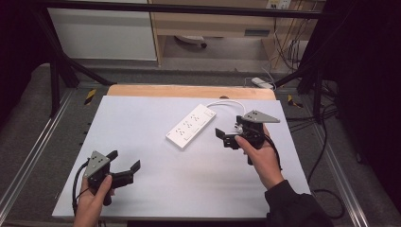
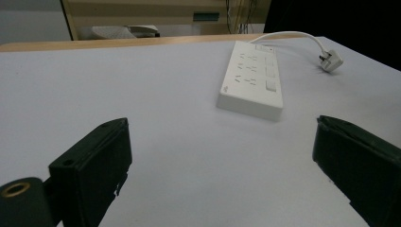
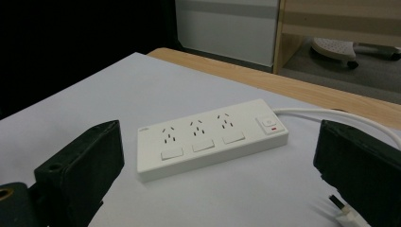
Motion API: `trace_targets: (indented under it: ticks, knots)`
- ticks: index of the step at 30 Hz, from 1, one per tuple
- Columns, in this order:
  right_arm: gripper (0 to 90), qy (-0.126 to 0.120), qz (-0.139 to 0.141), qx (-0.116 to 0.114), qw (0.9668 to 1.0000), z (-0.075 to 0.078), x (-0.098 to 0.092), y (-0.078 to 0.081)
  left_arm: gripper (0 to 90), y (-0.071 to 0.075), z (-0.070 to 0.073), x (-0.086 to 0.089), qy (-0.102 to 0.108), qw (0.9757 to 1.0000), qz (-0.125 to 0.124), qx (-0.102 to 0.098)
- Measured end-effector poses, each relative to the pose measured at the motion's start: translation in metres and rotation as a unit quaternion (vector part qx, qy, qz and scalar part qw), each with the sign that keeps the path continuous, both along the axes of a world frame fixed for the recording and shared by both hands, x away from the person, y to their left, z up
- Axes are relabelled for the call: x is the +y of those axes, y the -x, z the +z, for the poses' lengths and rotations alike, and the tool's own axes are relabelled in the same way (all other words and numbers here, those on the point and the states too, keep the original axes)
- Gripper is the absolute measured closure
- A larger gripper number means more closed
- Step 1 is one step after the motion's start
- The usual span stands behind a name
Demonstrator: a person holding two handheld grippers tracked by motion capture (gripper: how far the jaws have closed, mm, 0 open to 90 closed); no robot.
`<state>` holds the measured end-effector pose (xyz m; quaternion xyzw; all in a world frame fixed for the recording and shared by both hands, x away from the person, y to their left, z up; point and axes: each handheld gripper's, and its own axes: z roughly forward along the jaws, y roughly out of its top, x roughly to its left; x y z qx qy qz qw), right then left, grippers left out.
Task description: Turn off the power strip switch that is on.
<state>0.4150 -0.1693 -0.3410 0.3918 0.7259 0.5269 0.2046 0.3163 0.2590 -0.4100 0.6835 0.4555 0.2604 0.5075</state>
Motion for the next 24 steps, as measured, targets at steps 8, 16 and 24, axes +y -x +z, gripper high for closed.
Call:
trace_targets:
  ticks: [8, 16, 24]
  knots:
    - [3.0, 0.003, 0.004, -0.002, 1.0, 0.005, 0.009, -0.005, 5.5, 0.0, 0.0, 0.0, -0.002, 1.0, -0.002, 0.001]
    - [3.8, 0.004, 0.005, -0.003, 1.0, 0.006, 0.018, -0.015, 5.5, -0.001, 0.0, 0.0, -0.002, 1.0, -0.005, 0.003]
    - [4.2, 0.008, 0.004, -0.007, 0.9999, 0.006, 0.028, -0.022, 5.5, -0.001, -0.001, 0.0, -0.003, 1.0, -0.005, 0.004]
